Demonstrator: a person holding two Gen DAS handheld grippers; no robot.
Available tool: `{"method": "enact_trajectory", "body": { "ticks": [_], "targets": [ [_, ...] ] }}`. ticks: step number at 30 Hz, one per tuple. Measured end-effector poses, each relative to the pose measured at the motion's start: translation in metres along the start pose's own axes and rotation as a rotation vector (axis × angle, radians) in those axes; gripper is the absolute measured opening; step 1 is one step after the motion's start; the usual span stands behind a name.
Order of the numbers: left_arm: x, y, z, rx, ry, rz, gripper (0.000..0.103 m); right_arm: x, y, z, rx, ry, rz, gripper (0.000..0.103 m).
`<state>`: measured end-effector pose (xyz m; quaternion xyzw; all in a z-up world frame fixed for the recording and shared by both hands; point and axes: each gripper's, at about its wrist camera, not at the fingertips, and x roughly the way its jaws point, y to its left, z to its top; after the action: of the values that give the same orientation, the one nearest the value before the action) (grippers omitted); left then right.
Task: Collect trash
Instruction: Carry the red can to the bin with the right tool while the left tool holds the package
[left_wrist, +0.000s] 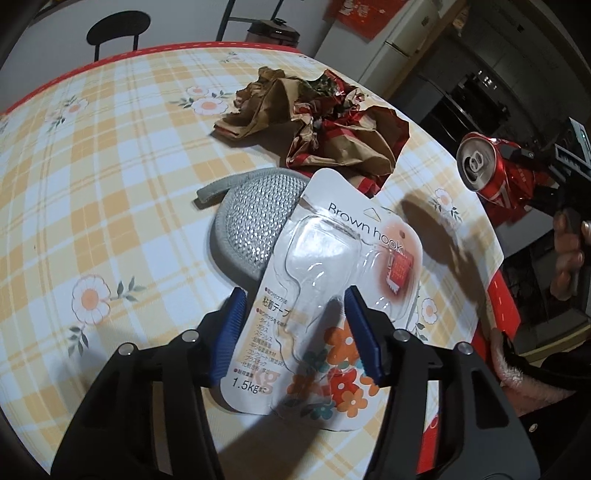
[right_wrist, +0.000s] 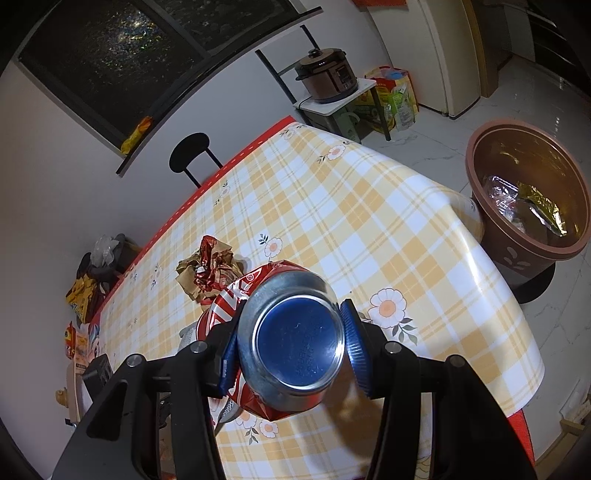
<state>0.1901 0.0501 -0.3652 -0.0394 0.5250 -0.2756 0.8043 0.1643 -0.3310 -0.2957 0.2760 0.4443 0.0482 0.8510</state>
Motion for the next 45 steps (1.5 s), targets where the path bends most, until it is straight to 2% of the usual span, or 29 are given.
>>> {"method": "enact_trajectory", "body": {
  "ticks": [2,4,6,7,9,14,17,22,26,30,37,45],
  "targets": [
    [0.0,-0.001,-0.003,-0.005,-0.009,0.005,0.056,0.0,0.001,0.0,-0.001,0.0,0.001,0.049],
    [-0.002,-0.002,-0.005,-0.007,-0.028,0.024,0.05,0.0,0.001,-0.001,-0.003,0.002,0.004,0.049],
    [-0.009,-0.004,-0.006,-0.021,-0.05,0.039,0.031,-0.001,0.002,-0.001,-0.006,0.001,0.007,0.049],
    [-0.012,-0.004,-0.006,-0.026,-0.052,0.043,0.028,-0.002,0.002,-0.001,-0.008,-0.001,0.011,0.049],
    [-0.018,-0.011,-0.011,-0.018,-0.065,0.09,0.028,-0.004,0.002,-0.001,-0.009,-0.006,0.014,0.049],
    [-0.025,-0.022,-0.027,-0.015,-0.078,0.13,0.027,-0.003,0.001,0.0,0.002,-0.007,0.021,0.049],
    [-0.035,-0.025,-0.035,-0.042,-0.112,0.163,0.027,-0.001,0.003,-0.001,0.003,0.0,0.031,0.049],
    [-0.068,-0.026,-0.047,-0.148,-0.224,0.176,0.027,-0.003,0.009,0.0,-0.015,-0.003,0.049,0.049],
    [-0.098,-0.03,-0.052,-0.212,-0.319,0.215,0.027,-0.005,0.011,0.003,-0.02,-0.013,0.056,0.049],
    [-0.122,-0.037,-0.051,-0.238,-0.394,0.26,0.027,-0.006,0.014,0.004,-0.03,-0.015,0.073,0.049],
    [-0.154,-0.056,-0.037,-0.229,-0.479,0.32,0.027,-0.012,0.01,0.009,-0.034,-0.02,0.104,0.049],
    [-0.169,-0.091,-0.017,-0.24,-0.548,0.35,0.027,-0.027,-0.025,0.027,-0.011,-0.029,0.125,0.049]
  ]
}}
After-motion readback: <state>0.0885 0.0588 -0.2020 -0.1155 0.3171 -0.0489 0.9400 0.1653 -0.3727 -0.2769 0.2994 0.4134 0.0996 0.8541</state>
